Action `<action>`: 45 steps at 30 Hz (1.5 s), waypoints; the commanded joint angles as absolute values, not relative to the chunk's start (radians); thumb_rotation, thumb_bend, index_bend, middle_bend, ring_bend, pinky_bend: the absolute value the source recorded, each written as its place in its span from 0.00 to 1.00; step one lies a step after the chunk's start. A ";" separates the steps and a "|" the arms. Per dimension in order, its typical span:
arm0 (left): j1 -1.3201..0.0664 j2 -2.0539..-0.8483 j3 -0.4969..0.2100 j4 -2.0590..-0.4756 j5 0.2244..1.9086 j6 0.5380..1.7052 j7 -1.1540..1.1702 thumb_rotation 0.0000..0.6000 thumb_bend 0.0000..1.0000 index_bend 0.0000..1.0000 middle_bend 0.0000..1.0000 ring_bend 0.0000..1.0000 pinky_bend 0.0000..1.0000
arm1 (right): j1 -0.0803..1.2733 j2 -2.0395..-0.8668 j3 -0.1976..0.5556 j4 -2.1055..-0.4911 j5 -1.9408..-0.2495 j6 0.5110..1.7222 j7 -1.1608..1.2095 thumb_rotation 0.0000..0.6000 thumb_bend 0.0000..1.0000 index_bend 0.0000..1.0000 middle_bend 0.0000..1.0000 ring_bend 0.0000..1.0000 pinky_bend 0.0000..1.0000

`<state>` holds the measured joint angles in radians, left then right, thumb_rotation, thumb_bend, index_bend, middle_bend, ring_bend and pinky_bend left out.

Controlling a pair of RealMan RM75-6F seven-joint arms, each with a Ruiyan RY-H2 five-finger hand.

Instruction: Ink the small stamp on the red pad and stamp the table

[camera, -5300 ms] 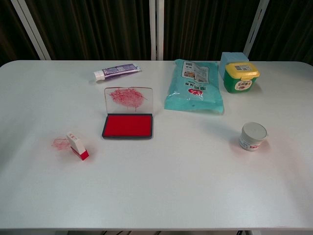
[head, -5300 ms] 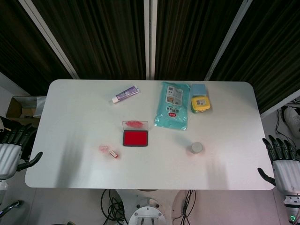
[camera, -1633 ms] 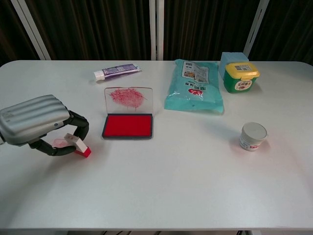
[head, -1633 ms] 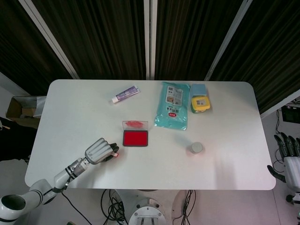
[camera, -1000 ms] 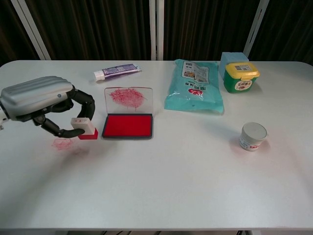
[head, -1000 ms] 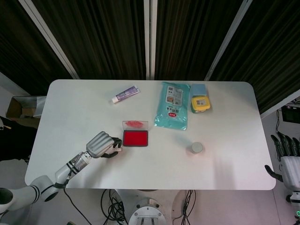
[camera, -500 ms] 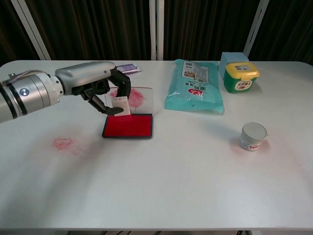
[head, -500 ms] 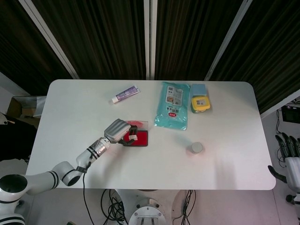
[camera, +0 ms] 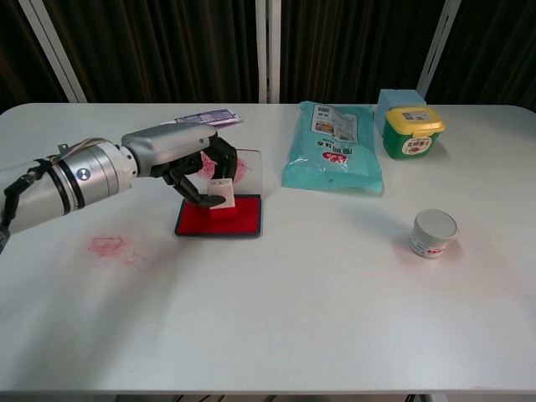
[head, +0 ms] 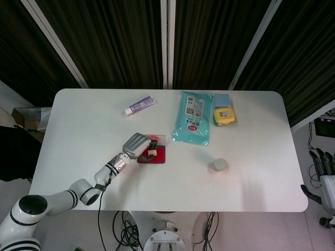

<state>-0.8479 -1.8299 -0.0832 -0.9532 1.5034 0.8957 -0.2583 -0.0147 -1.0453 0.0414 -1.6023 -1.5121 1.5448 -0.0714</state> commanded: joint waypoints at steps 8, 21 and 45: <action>-0.854 -1.864 -0.071 -0.900 1.492 0.867 -0.265 1.00 0.41 0.64 0.65 0.99 1.00 | -0.011 -1.049 0.039 -1.599 -1.510 1.534 -0.073 1.00 0.10 0.00 0.00 0.00 0.00; -0.840 -1.830 -0.075 -0.930 1.499 0.914 -0.285 1.00 0.41 0.64 0.65 0.99 1.00 | -0.015 -1.047 0.042 -1.597 -1.508 1.540 -0.065 1.00 0.10 0.00 0.00 0.00 0.00; -0.493 -1.607 0.101 -1.048 1.567 1.222 -0.342 1.00 0.40 0.63 0.65 0.99 1.00 | -0.001 -1.056 0.040 -1.603 -1.522 1.525 -0.082 1.00 0.10 0.00 0.00 0.00 0.00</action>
